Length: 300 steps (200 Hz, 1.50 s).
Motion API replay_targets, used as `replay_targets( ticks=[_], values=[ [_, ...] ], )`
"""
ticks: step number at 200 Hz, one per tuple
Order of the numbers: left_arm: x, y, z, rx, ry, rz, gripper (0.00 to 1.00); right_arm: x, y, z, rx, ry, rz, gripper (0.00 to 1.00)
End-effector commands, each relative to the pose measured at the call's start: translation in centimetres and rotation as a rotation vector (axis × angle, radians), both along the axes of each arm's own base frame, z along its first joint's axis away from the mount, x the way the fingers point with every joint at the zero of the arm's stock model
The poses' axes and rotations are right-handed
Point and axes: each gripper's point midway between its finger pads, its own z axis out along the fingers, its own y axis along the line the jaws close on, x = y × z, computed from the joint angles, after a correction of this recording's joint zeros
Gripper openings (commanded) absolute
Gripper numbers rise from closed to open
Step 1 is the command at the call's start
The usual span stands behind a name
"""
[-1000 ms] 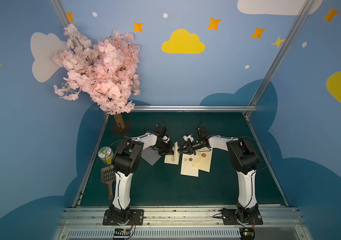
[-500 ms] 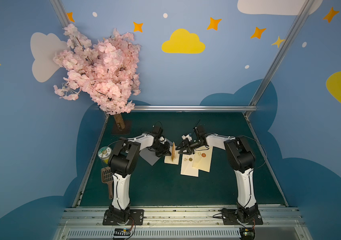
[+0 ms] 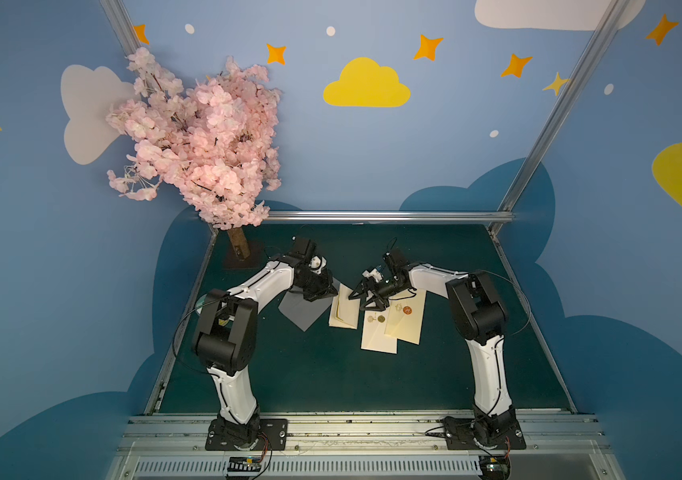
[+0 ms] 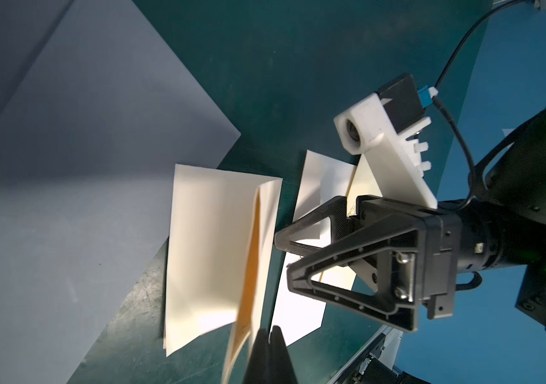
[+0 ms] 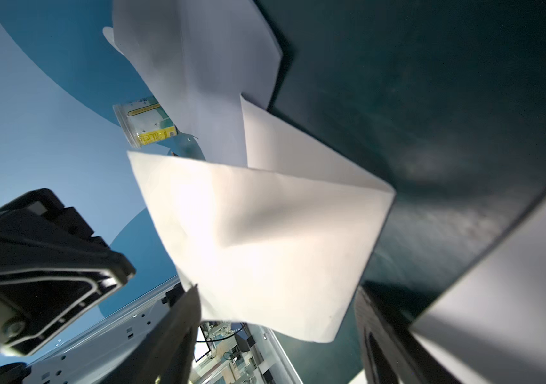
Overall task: Fold the letter paper in half and place it into the envelope
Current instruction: Fold the letter paper at the center of the board.
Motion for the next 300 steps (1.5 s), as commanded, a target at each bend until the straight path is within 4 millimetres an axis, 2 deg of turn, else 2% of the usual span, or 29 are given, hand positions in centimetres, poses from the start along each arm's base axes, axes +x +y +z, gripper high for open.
replay_targets(
  ticks=[1,13,23,51,74,105,132,143,157,185,213,249,279,300],
  values=[
    [0.5,-0.6,0.5,-0.019,0.002,0.0,0.03,-0.8,-0.6,-2.1,-0.089,0.031,0.008,0.6],
    [0.8,-1.2,0.6,-0.026,-0.001,-0.008,0.03,-0.8,-0.7,-2.2,-0.114,0.026,0.016,0.5],
    [1.1,-1.8,0.6,-0.027,-0.003,-0.016,0.03,-0.9,-0.8,-2.2,-0.131,0.022,0.023,0.45],
    [1.7,-3.1,0.0,-0.031,0.003,-0.037,0.03,-0.8,-0.8,-2.2,-0.142,0.028,0.024,0.44],
    [1.8,-3.4,-2.1,-0.032,0.044,-0.033,0.03,-0.9,-0.9,-2.2,-0.158,0.024,0.03,0.44],
    [1.4,-3.2,-4.7,-0.012,0.086,-0.037,0.03,-0.9,-1.3,-2.3,-0.191,0.02,0.04,0.55],
    [0.8,-2.6,-6.5,0.013,0.115,-0.044,0.03,-1.1,-1.3,-2.2,-0.189,0.023,0.045,0.6],
    [0.6,-2.0,-7.2,0.023,0.125,-0.041,0.03,-1.1,-1.4,-2.2,-0.19,0.026,0.045,0.63],
    [0.2,-1.1,-8.2,0.033,0.147,-0.028,0.03,-1.3,-1.3,-2.3,-0.186,0.031,0.05,0.73],
    [-0.2,0.3,-9.8,0.034,0.169,-0.005,0.03,-1.5,-1.1,-2.5,-0.183,0.035,0.057,0.78],
    [-0.8,0.4,-11.4,0.046,0.202,-0.026,0.03,-1.6,-0.5,-2.8,-0.177,0.038,0.071,0.8],
    [-1.2,0.5,-12.0,0.05,0.219,-0.035,0.03,-1.6,1.2,-3.0,-0.133,0.046,0.098,0.8],
    [-1.3,0.6,-12.1,0.05,0.22,-0.044,0.03,-1.5,2.8,-2.0,-0.047,0.032,0.108,0.8],
    [-1.3,0.5,-12.2,0.047,0.225,-0.043,0.03,-1.5,3.3,-1.1,0.009,0.017,0.105,0.75]
  ],
)
